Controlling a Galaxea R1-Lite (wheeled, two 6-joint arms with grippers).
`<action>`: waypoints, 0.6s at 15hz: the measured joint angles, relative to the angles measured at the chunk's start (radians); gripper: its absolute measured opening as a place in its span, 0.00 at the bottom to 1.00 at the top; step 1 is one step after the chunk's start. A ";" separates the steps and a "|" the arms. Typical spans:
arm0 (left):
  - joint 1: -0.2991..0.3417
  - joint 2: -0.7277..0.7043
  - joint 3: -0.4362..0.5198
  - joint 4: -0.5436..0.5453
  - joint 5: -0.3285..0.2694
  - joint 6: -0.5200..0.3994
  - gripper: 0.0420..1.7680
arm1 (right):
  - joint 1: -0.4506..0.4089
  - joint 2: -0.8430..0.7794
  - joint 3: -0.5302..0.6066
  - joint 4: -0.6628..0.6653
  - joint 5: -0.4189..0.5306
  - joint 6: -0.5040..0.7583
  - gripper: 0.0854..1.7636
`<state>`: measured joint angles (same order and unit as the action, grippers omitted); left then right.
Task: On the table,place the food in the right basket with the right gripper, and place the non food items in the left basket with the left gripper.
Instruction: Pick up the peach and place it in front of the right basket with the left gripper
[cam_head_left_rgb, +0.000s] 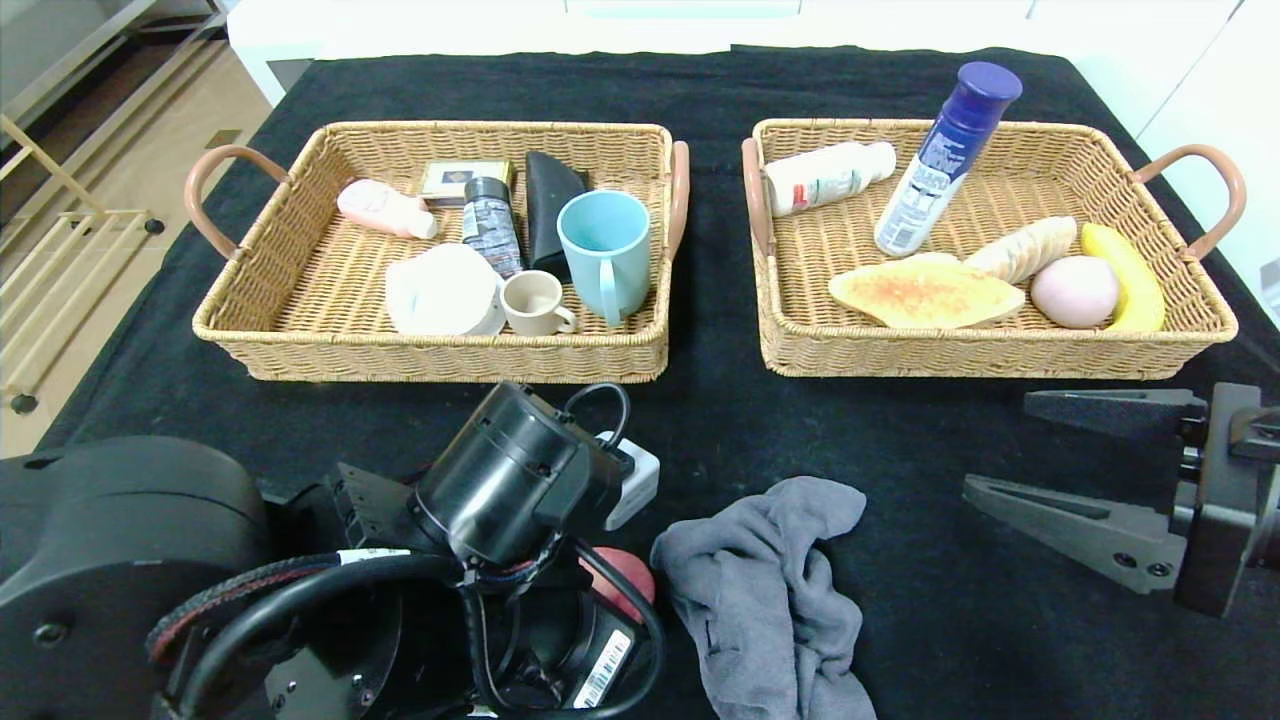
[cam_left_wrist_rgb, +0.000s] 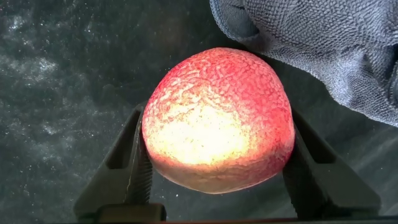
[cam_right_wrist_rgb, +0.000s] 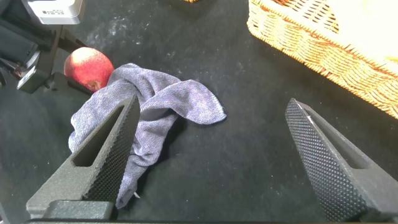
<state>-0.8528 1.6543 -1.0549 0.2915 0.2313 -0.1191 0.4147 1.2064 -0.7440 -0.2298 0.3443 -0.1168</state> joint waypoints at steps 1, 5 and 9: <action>-0.002 -0.002 0.000 0.001 0.000 0.000 0.66 | 0.003 -0.001 0.000 0.000 -0.001 0.001 0.97; -0.001 -0.056 0.000 0.004 -0.020 0.000 0.66 | 0.005 -0.010 -0.001 0.002 0.000 0.001 0.97; 0.011 -0.145 -0.023 -0.039 -0.086 0.000 0.66 | 0.007 -0.069 -0.018 0.055 0.000 0.003 0.97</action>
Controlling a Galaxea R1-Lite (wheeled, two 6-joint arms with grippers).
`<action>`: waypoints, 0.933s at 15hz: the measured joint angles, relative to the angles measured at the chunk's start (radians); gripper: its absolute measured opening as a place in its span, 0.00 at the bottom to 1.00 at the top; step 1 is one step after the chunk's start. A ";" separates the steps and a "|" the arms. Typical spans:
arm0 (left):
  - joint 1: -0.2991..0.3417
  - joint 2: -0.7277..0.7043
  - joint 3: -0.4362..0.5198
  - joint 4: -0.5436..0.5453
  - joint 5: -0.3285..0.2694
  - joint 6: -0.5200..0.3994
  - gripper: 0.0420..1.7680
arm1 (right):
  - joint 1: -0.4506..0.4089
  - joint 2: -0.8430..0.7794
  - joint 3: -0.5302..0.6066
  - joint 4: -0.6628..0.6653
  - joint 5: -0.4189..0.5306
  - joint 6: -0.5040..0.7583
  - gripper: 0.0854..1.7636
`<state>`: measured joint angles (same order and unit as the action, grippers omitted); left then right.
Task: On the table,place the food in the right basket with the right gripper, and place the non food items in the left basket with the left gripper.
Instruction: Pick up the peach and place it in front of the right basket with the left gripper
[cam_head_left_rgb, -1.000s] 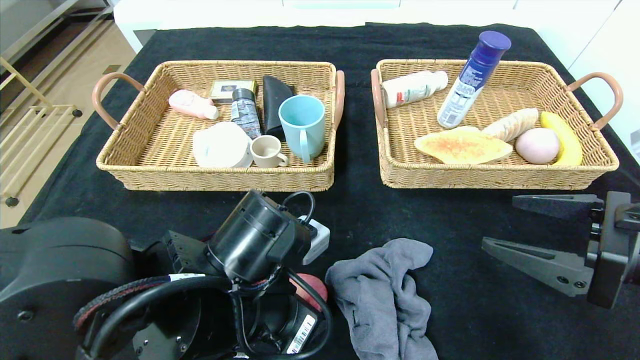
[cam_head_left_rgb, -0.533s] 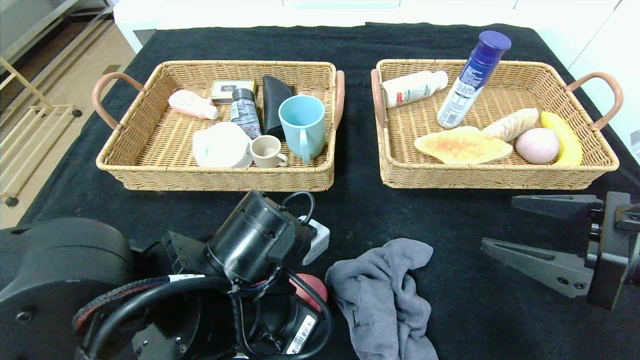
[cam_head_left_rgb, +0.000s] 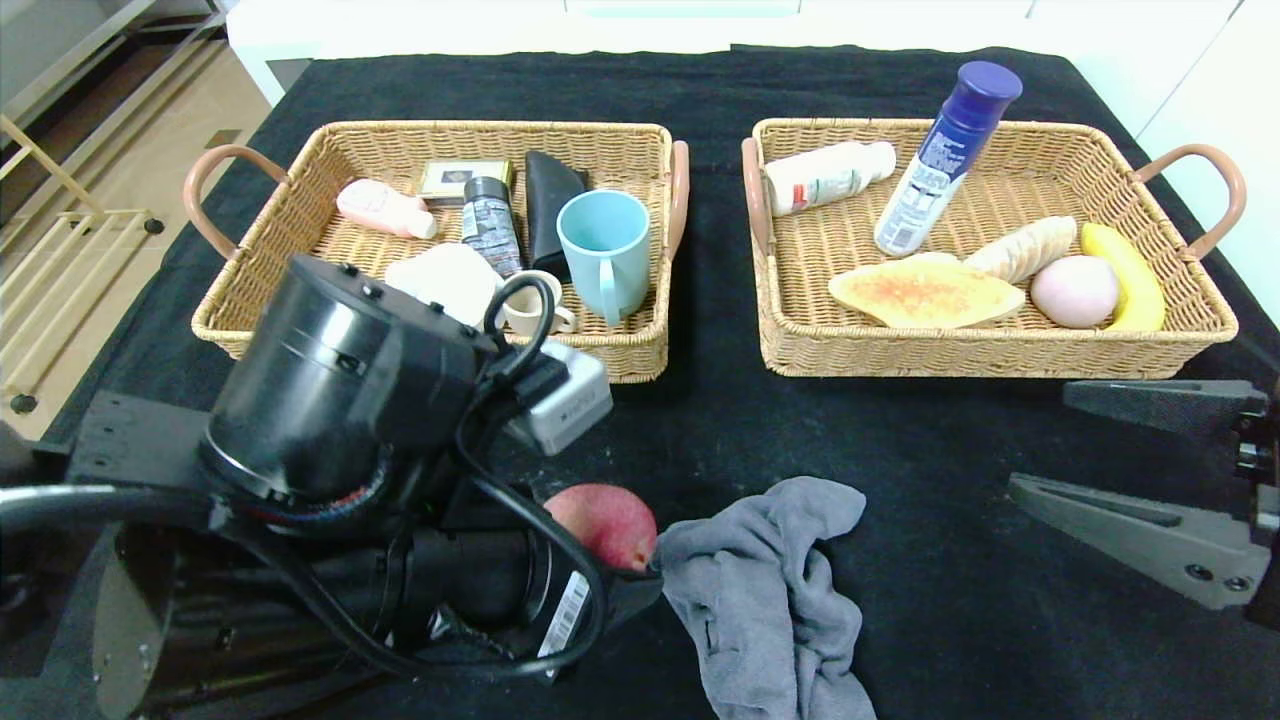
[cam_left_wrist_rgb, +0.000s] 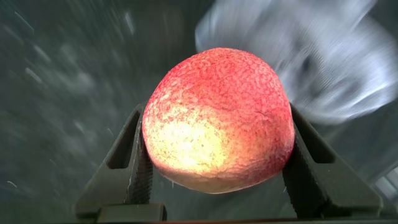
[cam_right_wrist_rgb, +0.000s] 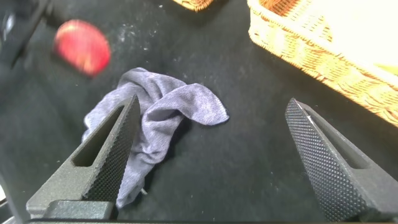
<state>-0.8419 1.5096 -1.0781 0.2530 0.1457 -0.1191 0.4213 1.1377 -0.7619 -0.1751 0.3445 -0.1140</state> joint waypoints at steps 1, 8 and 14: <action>0.007 -0.010 -0.009 -0.047 -0.021 0.004 0.66 | 0.000 -0.011 -0.006 0.007 -0.001 0.000 0.97; 0.016 0.115 -0.261 -0.113 -0.135 0.011 0.66 | -0.046 -0.038 -0.047 0.014 -0.004 0.009 0.97; -0.027 0.324 -0.491 -0.103 -0.236 0.009 0.66 | -0.079 -0.107 -0.060 0.017 -0.003 0.005 0.97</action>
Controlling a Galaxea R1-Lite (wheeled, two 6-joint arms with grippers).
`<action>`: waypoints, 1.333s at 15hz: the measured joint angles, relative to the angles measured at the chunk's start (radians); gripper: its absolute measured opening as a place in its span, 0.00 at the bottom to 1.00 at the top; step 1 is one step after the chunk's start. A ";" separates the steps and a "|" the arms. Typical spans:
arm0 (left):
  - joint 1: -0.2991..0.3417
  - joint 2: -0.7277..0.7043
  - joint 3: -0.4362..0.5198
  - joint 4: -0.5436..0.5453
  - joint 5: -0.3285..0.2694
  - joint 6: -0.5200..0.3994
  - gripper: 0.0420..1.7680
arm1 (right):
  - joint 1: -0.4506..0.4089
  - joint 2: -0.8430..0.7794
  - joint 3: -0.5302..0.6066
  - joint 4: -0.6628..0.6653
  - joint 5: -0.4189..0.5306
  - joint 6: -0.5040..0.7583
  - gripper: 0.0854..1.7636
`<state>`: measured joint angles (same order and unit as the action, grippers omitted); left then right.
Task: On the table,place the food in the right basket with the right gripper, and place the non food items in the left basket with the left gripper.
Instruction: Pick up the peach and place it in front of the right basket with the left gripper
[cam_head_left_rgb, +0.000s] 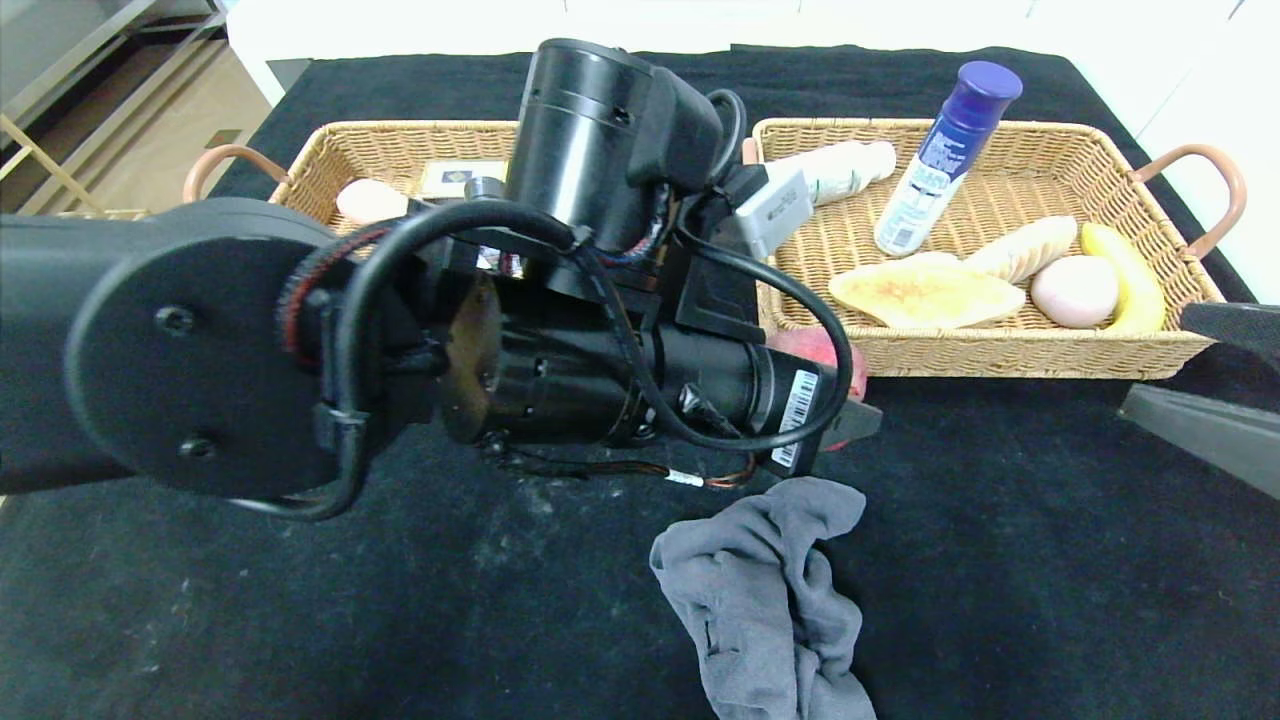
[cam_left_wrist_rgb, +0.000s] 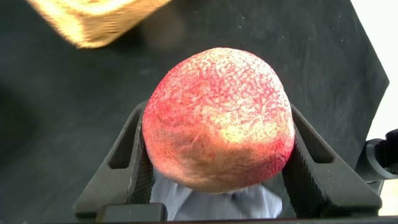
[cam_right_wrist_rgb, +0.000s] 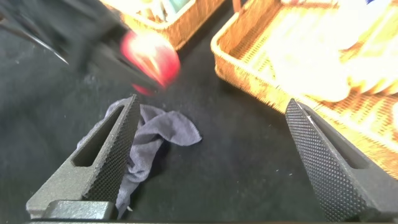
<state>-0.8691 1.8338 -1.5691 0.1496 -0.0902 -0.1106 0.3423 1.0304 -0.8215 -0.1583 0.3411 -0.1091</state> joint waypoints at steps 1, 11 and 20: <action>-0.007 0.030 -0.015 -0.001 -0.005 0.000 0.66 | -0.002 -0.013 0.000 0.002 0.000 -0.001 0.97; -0.041 0.212 -0.112 -0.014 -0.007 0.000 0.66 | 0.009 -0.054 0.006 0.029 -0.001 -0.038 0.97; -0.051 0.304 -0.196 -0.011 -0.006 0.002 0.66 | 0.027 -0.047 0.021 0.031 0.000 -0.045 0.97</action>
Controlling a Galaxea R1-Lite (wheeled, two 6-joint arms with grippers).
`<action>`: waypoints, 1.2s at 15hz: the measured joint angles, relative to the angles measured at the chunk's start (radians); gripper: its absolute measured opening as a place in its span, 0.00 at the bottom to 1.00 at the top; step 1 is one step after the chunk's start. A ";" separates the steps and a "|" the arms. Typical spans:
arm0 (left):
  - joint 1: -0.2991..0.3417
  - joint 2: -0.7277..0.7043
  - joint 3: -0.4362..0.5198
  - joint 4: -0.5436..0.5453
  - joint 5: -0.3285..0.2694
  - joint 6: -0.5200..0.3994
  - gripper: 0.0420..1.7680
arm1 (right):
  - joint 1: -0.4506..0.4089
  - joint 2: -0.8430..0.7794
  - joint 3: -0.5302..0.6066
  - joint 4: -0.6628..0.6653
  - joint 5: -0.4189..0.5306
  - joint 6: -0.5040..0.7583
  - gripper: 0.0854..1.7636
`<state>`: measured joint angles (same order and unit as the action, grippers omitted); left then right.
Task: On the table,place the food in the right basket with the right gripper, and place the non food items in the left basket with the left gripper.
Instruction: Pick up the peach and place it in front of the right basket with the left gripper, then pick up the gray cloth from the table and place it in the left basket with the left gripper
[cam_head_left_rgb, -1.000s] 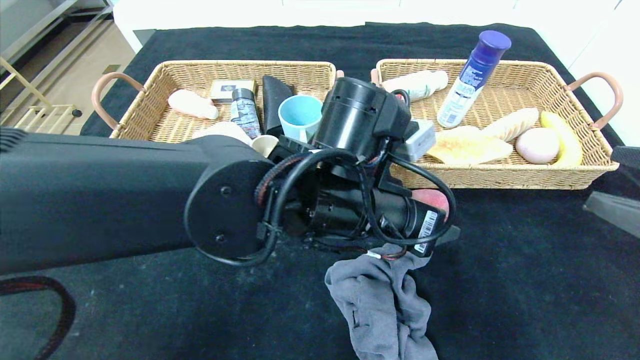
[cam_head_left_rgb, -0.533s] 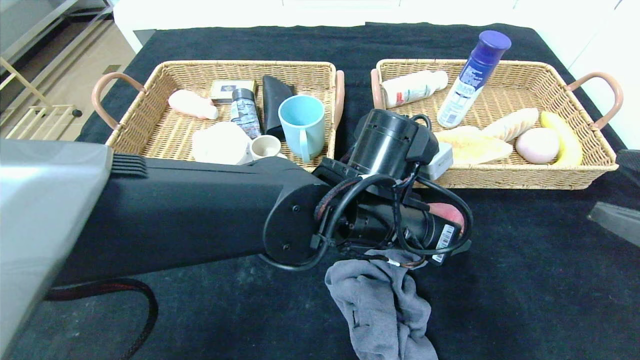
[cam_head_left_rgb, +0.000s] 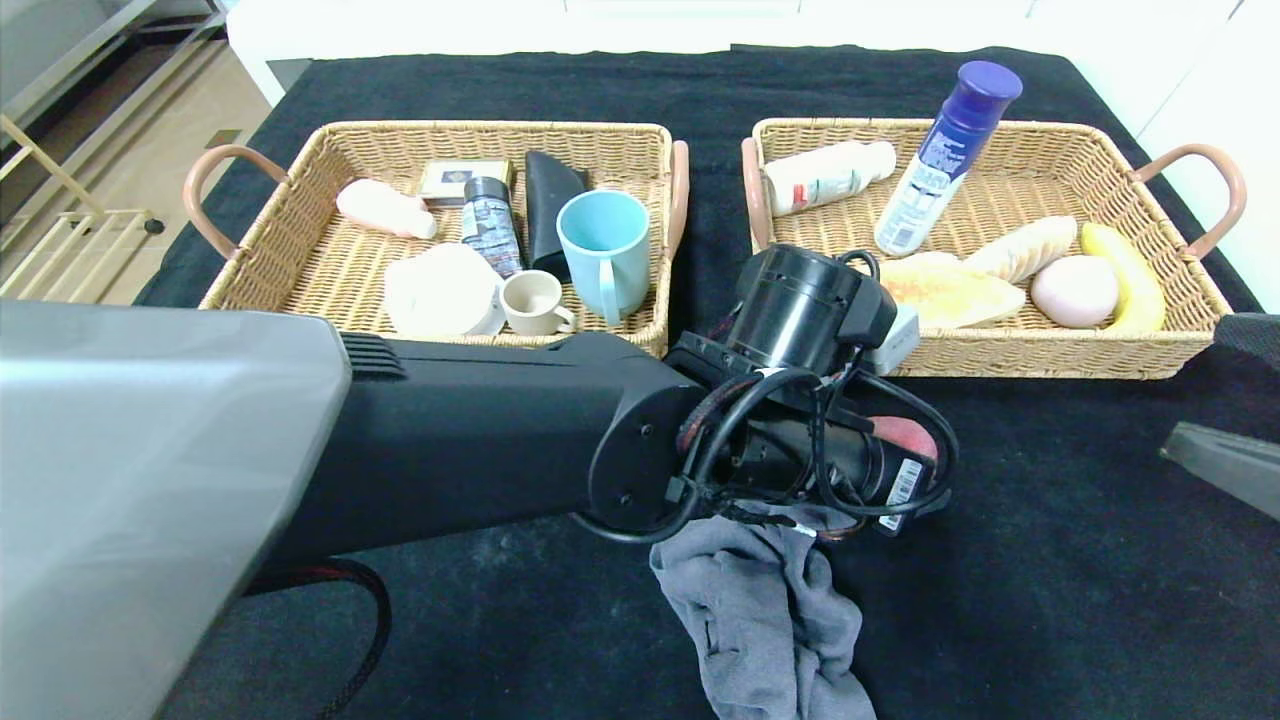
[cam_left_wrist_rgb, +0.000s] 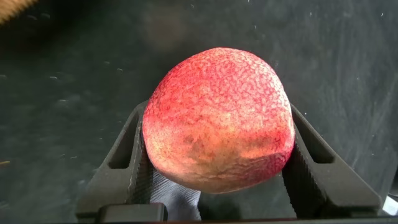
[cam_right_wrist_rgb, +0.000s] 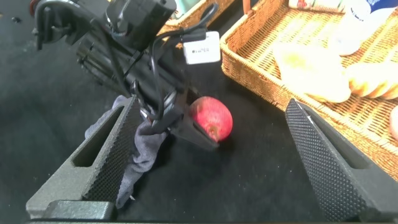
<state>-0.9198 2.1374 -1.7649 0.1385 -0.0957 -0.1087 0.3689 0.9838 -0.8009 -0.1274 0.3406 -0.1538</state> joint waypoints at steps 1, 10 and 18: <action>-0.003 0.003 0.000 -0.002 0.000 0.000 0.67 | 0.000 0.004 0.000 0.000 0.000 0.000 0.97; -0.002 -0.002 0.010 0.007 0.013 -0.001 0.88 | 0.006 0.009 0.002 -0.001 0.003 0.000 0.97; 0.002 -0.126 0.105 -0.002 0.038 0.006 0.94 | 0.011 -0.016 0.000 -0.003 0.009 0.002 0.97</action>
<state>-0.9179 2.0113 -1.6598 0.1366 -0.0581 -0.1028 0.3800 0.9683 -0.8009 -0.1309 0.3491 -0.1519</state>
